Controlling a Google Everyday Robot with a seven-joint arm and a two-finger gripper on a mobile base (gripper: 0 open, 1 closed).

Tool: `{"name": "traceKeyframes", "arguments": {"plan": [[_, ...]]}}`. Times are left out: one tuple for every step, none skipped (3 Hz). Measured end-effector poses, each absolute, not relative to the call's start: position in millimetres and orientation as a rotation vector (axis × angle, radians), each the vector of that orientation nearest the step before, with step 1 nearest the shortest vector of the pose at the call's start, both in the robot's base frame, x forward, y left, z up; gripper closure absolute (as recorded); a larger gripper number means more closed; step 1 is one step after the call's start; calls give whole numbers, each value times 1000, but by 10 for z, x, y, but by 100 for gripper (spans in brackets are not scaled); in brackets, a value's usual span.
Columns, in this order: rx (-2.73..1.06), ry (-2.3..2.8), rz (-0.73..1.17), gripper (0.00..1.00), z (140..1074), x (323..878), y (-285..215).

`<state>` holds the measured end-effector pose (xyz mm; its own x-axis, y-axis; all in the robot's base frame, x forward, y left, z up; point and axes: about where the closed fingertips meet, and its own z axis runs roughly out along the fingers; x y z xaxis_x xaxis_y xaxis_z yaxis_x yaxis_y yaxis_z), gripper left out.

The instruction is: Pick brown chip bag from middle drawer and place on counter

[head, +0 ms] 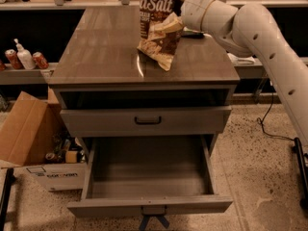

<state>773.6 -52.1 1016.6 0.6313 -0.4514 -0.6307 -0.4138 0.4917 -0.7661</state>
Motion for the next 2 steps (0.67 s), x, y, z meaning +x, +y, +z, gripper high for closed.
{"name": "traceKeyframes", "arguments": {"plan": [[-1102, 938, -28, 0, 10166, 7736, -522], [-1093, 924, -64, 0, 10264, 7679, -607]]}}
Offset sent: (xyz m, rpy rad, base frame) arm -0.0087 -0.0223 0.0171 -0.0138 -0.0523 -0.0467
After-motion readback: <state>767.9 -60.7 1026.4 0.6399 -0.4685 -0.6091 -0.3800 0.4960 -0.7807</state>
